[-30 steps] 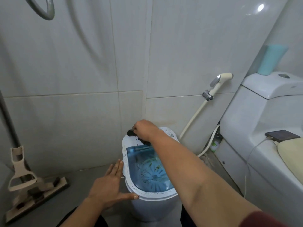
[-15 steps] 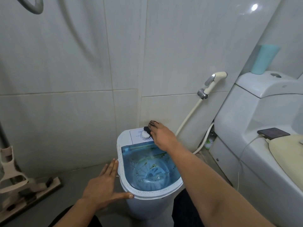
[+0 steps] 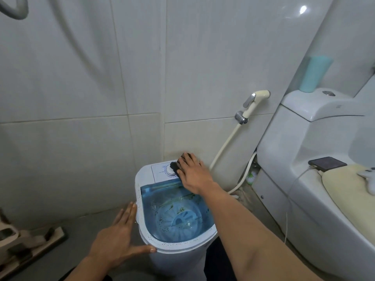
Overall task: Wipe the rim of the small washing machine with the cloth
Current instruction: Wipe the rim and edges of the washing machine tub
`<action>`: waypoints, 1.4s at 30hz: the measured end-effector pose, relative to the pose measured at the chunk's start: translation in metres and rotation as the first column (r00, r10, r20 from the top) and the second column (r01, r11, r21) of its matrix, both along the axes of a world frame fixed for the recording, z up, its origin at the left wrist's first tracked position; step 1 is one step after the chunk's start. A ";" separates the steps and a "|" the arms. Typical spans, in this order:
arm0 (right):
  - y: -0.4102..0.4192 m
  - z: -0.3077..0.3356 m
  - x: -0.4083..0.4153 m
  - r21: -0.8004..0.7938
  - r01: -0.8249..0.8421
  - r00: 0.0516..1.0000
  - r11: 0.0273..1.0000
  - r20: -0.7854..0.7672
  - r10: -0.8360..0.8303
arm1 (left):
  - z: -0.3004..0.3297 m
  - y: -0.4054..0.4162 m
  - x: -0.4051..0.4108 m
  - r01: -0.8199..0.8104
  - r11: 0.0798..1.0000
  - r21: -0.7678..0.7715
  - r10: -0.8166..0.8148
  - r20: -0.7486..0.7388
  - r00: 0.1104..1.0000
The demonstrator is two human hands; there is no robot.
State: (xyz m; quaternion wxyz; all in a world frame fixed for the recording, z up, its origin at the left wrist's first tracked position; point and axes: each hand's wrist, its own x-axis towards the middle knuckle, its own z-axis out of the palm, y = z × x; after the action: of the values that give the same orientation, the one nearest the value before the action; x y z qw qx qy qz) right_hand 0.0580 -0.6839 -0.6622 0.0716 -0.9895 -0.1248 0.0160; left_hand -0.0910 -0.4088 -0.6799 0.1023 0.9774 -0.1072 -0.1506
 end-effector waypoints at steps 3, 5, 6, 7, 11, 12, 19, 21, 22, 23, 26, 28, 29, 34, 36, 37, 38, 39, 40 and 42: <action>-0.001 -0.007 0.005 0.041 0.007 1.000 0.999 0.009 -0.008 | 0.001 -0.001 0.000 0.004 1.000 0.006 -0.004 0.001 1.000; -0.002 -0.007 0.009 0.070 0.016 1.000 0.997 0.017 -0.017 | 0.001 -0.001 0.000 0.009 1.000 0.006 -0.009 -0.001 1.000; -0.004 -0.007 0.012 0.087 0.023 1.000 0.996 0.013 -0.024 | 0.001 -0.001 0.000 0.010 1.000 0.005 -0.010 -0.002 1.000; -0.005 -0.006 0.014 0.100 0.030 0.999 0.995 0.007 -0.031 | 0.001 -0.001 0.000 0.011 1.000 0.004 -0.011 -0.001 1.000; -0.007 -0.005 0.017 0.156 0.050 0.999 0.987 0.000 -0.051 | 0.001 -0.001 0.000 0.016 1.000 0.002 -0.016 -0.005 1.000; -0.007 -0.004 0.016 0.177 0.059 0.998 0.982 0.004 -0.061 | 0.001 -0.001 0.000 0.015 1.000 0.005 -0.015 -0.008 1.000; -0.003 -0.005 0.013 0.079 -0.003 0.994 0.997 0.105 -0.005 | 0.001 -0.002 0.000 0.014 1.000 -0.002 -0.014 0.000 1.000; -0.007 -0.008 0.014 0.098 -0.021 0.995 0.995 0.095 0.012 | 0.001 -0.001 0.000 0.020 1.000 0.003 -0.020 -0.001 1.000; -0.009 -0.010 0.015 0.099 -0.024 0.996 0.995 0.089 0.015 | 0.001 -0.001 0.000 0.020 1.000 0.007 -0.020 -0.003 1.000; -0.011 -0.011 0.017 0.102 -0.022 0.997 0.995 0.081 0.014 | 0.001 -0.001 0.000 0.019 1.000 0.009 -0.019 -0.003 1.000; -0.014 -0.012 0.021 0.136 0.014 0.997 0.991 0.068 -0.024 | 0.000 -0.001 0.001 0.015 1.000 0.015 -0.015 0.007 1.000; -0.018 -0.014 0.023 0.160 0.046 0.995 0.986 0.077 -0.059 | 0.000 -0.001 0.000 0.016 1.000 0.023 -0.017 0.006 1.000; -0.020 -0.014 0.024 0.177 0.068 0.994 0.982 0.071 -0.081 | 0.000 -0.001 0.000 0.016 1.000 0.027 -0.016 0.005 1.000; -0.024 -0.013 0.029 0.217 0.167 0.983 0.962 0.035 -0.179 | 0.001 -0.002 -0.001 0.013 0.999 0.036 -0.013 0.008 1.000; -0.017 -0.013 0.024 0.178 0.155 0.985 0.972 0.053 -0.167 | 0.001 -0.002 0.000 0.011 0.999 0.036 -0.011 0.005 1.000; -0.012 -0.014 0.019 0.150 0.147 0.985 0.978 0.068 -0.159 | 0.001 -0.002 0.000 0.010 0.999 0.037 -0.010 0.004 1.000; -0.008 -0.017 0.014 0.121 0.143 0.985 0.982 0.077 -0.153 | 0.001 -0.002 0.000 0.010 0.999 0.038 -0.010 0.002 1.000; -0.005 -0.021 0.010 0.093 0.135 0.987 0.987 0.074 -0.142 | 0.001 -0.002 0.000 0.010 0.999 0.037 -0.010 0.001 1.000; -0.004 -0.026 0.006 0.062 0.119 0.991 0.991 0.059 -0.123 | 0.000 -0.002 0.000 0.010 0.999 0.035 -0.010 0.002 1.000; -0.005 -0.035 0.002 -0.006 0.081 0.996 0.997 0.027 -0.081 | 0.000 -0.002 0.001 0.006 1.000 0.025 -0.006 0.003 1.000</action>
State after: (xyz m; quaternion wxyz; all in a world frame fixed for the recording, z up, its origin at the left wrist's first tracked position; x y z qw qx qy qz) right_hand 0.0605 -0.6889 -0.6976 0.0670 -0.9941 -0.0855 0.0002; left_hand -0.0904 -0.4112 -0.6794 0.0893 0.9786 -0.1086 -0.1505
